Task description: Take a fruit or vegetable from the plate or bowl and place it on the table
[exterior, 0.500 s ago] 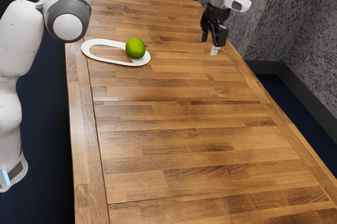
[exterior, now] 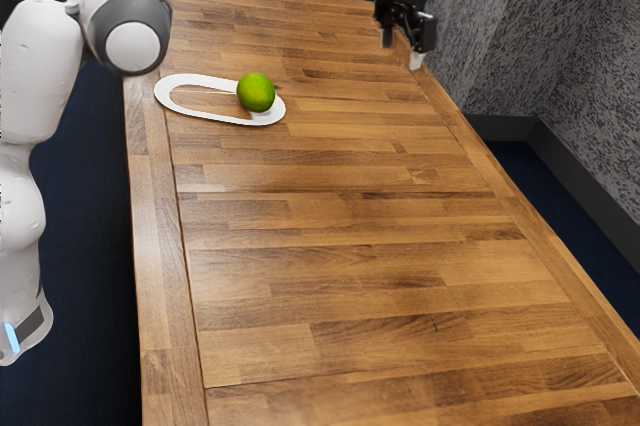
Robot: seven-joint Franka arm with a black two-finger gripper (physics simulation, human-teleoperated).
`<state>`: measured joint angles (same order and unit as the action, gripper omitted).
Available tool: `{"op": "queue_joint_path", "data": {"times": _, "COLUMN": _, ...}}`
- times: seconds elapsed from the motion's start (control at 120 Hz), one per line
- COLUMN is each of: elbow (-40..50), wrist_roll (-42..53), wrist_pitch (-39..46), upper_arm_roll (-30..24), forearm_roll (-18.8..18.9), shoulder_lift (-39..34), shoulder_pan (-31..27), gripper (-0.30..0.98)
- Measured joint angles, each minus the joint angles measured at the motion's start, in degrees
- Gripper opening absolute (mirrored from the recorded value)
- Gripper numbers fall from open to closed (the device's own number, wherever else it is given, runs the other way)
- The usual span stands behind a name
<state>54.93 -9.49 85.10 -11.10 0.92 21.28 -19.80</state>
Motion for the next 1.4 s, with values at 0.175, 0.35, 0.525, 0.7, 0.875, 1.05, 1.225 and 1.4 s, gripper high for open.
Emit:
{"op": "queue_joint_path", "data": {"times": 0.175, "elbow": 0.1, "wrist_roll": -16.3, "wrist_pitch": 0.0, "upper_arm_roll": 6.1, "forearm_roll": 1.3, "shoulder_lift": 1.2, "shoulder_pan": -1.1, "gripper": 0.69}}
{"op": "queue_joint_path", "data": {"times": 0.35, "elbow": 1.8, "wrist_roll": -31.9, "wrist_pitch": -0.6, "upper_arm_roll": 6.6, "forearm_roll": 1.9, "shoulder_lift": 3.4, "shoulder_pan": -7.4, "gripper": 0.69}}
{"op": "queue_joint_path", "data": {"times": 0.525, "elbow": 2.0, "wrist_roll": -42.8, "wrist_pitch": -2.2, "upper_arm_roll": 6.5, "forearm_roll": 1.9, "shoulder_lift": 4.5, "shoulder_pan": -11.1, "gripper": 0.69}}
{"op": "queue_joint_path", "data": {"times": 0.7, "elbow": 9.8, "wrist_roll": -47.6, "wrist_pitch": -4.4, "upper_arm_roll": 6.4, "forearm_roll": 1.9, "shoulder_lift": 2.5, "shoulder_pan": -11.2, "gripper": 0.69}}
{"op": "queue_joint_path", "data": {"times": 0.875, "elbow": 26.4, "wrist_roll": -48.9, "wrist_pitch": 0.6, "upper_arm_roll": 6.8, "forearm_roll": 2.1, "shoulder_lift": -5.9, "shoulder_pan": -12.1, "gripper": 0.69}}
{"op": "queue_joint_path", "data": {"times": 1.05, "elbow": 31.7, "wrist_roll": -49.8, "wrist_pitch": 2.6, "upper_arm_roll": 8.8, "forearm_roll": 2.0, "shoulder_lift": -11.2, "shoulder_pan": -13.6, "gripper": 0.69}}
{"op": "queue_joint_path", "data": {"times": 1.225, "elbow": 36.9, "wrist_roll": -50.5, "wrist_pitch": 5.2, "upper_arm_roll": 8.9, "forearm_roll": 1.9, "shoulder_lift": -14.2, "shoulder_pan": -15.4, "gripper": 0.69}}
{"op": "queue_joint_path", "data": {"times": 1.4, "elbow": 36.3, "wrist_roll": -50.7, "wrist_pitch": 8.4, "upper_arm_roll": 8.8, "forearm_roll": 1.1, "shoulder_lift": -11.1, "shoulder_pan": -17.4, "gripper": 0.69}}
